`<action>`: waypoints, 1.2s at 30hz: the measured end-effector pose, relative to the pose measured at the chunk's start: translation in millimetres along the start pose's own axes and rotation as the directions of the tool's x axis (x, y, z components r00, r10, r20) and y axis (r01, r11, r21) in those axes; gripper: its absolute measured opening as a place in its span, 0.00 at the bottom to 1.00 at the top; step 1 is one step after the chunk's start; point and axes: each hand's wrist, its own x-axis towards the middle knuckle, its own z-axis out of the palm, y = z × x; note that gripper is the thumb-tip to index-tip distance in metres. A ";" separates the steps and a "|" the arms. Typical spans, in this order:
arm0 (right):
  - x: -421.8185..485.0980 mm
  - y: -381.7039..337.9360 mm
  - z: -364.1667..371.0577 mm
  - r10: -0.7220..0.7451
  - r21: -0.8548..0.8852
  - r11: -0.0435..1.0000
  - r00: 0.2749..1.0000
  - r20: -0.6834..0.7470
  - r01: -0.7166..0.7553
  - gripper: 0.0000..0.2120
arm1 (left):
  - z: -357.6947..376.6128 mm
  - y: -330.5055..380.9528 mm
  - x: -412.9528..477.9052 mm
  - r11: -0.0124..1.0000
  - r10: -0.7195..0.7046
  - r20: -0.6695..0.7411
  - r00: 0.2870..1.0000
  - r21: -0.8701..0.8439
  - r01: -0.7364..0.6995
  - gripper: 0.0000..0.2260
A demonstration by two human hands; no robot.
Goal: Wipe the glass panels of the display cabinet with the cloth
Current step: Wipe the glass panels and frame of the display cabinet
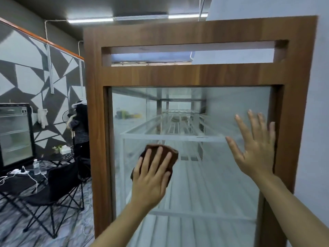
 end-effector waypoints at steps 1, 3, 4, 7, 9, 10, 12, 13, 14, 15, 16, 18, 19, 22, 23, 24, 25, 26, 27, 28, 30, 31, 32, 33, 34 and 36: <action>-2.7 5.0 -0.7 -0.023 0.017 1.000 0.999 -0.023 0.024 0.29 | -1.7 -0.8 19.2 0.999 -0.038 -0.023 0.999 -0.012 0.038 0.25; -4.8 9.0 0.0 -0.050 0.036 0.998 0.997 -0.052 0.051 0.28 | -13.2 2.9 81.7 0.985 -0.170 -0.084 0.982 -0.032 0.168 0.25; -5.0 8.5 0.7 -0.048 0.038 0.998 0.997 -0.062 0.051 0.28 | -18.9 4.3 114.6 0.971 -0.237 -0.111 0.965 -0.044 0.233 0.25; -4.8 8.0 4.1 -0.053 0.051 0.997 0.995 -0.084 0.057 0.28 | -18.7 15.9 152.8 0.933 -0.359 -0.173 0.917 -0.077 0.351 0.23; -3.8 10.4 3.6 -0.067 0.058 0.996 0.994 -0.086 0.072 0.27 | -6.0 35.4 116.7 0.970 -0.244 -0.144 0.959 -0.036 0.241 0.23; -3.8 10.6 3.4 -0.074 0.058 0.995 0.993 -0.087 0.079 0.27 | -0.3 46.0 87.6 0.994 -0.109 -0.099 0.989 -0.010 0.108 0.23; -5.0 9.3 3.2 -0.078 0.058 0.995 0.994 -0.081 0.082 0.27 | 5.3 55.3 38.6 0.981 0.185 -0.018 0.983 0.058 -0.184 0.23; -4.6 9.2 3.2 -0.074 0.063 0.995 0.994 -0.076 0.079 0.27 | 6.4 51.1 36.2 0.963 0.262 -0.010 0.965 0.069 -0.260 0.23; -4.0 8.9 2.3 -0.071 0.072 0.994 0.995 -0.064 0.076 0.27 | 5.3 45.0 49.1 0.957 0.284 -0.024 0.958 0.073 -0.282 0.23; -3.5 8.5 0.8 -0.070 0.088 0.993 0.996 -0.051 0.074 0.27 | 1.5 40.6 71.3 0.964 0.259 -0.050 0.964 0.075 -0.255 0.23; -3.4 7.9 -2.0 -0.065 0.117 0.991 0.997 -0.042 0.070 0.27 | -4.3 38.1 98.8 0.978 0.202 -0.084 0.976 0.071 -0.196 0.23; -2.6 6.8 -11.2 -0.048 0.188 0.980 0.998 -0.051 0.057 0.26 | -15.1 38.1 149.6 0.998 0.046 -0.117 0.992 0.049 -0.041 0.23; -1.4 6.8 -16.2 -0.043 0.197 0.979 0.996 -0.077 0.058 0.25 | -16.8 43.0 161.1 0.999 -0.022 -0.126 0.992 0.032 0.026 0.23; 5.2 12.4 -26.1 -0.016 0.148 0.988 0.991 -0.136 0.036 0.26 | -4.4 66.9 132.3 0.999 0.029 -0.115 0.993 0.025 -0.026 0.23; 6.6 15.6 -27.9 0.004 0.156 0.988 0.992 -0.123 0.015 0.26 | 0.5 72.5 109.8 0.985 0.166 -0.091 0.982 0.051 -0.162 0.24; 6.4 18.5 -28.8 0.014 0.170 0.985 0.995 -0.102 0.004 0.27 | 3.8 74.0 88.0 0.941 0.332 -0.058 0.941 0.081 -0.327 0.24; 4.7 21.3 -29.1 0.009 0.187 0.982 0.996 -0.085 0.007 0.28 | 6.4 70.8 74.1 0.880 0.469 -0.024 0.883 0.099 -0.465 0.25; 2.8 23.3 -29.3 -0.006 0.205 0.979 0.997 -0.082 0.022 0.29 | 5.9 65.1 73.9 0.834 0.546 -0.005 0.838 0.098 -0.543 0.25; 1.9 25.0 -29.8 -0.021 0.225 0.974 0.996 -0.092 0.041 0.29 | 4.1 60.1 84.6 0.823 0.563 -0.011 0.826 0.095 -0.560 0.24; 1.6 25.9 -30.4 -0.027 0.246 0.968 0.994 -0.105 0.052 0.29 | 0.9 59.3 101.8 0.848 0.527 -0.033 0.849 0.094 -0.522 0.24; 0.6 25.3 -31.7 -0.009 0.298 0.953 0.993 -0.120 0.044 0.30 | -7.7 65.6 146.6 0.942 0.335 -0.110 0.936 0.070 -0.329 0.23; 0.2 25.3 -31.9 0.006 0.317 0.948 0.992 -0.123 0.034 0.30 | -11.0 71.3 166.1 0.975 0.222 -0.144 0.964 0.044 -0.218 0.23; 0.2 25.6 -31.9 0.016 0.324 0.946 0.992 -0.124 0.025 0.29 | -11.8 79.5 178.4 0.992 0.124 -0.164 0.979 0.013 -0.123 0.23; 0.1 26.3 -31.6 0.019 0.323 0.946 0.992 -0.124 0.022 0.29 | -10.0 88.8 181.4 0.998 0.064 -0.172 0.983 -0.011 -0.067 0.23; -0.4 27.1 -31.0 0.016 0.317 0.948 0.992 -0.125 0.025 0.29 | -5.5 98.6 174.5 0.998 0.052 -0.172 0.984 -0.019 -0.056 0.23; -0.8 28.0 -30.4 0.005 0.306 0.951 0.992 -0.128 0.035 0.27 | 7.5 116.4 134.9 0.980 0.198 -0.122 0.973 -0.002 -0.200 0.25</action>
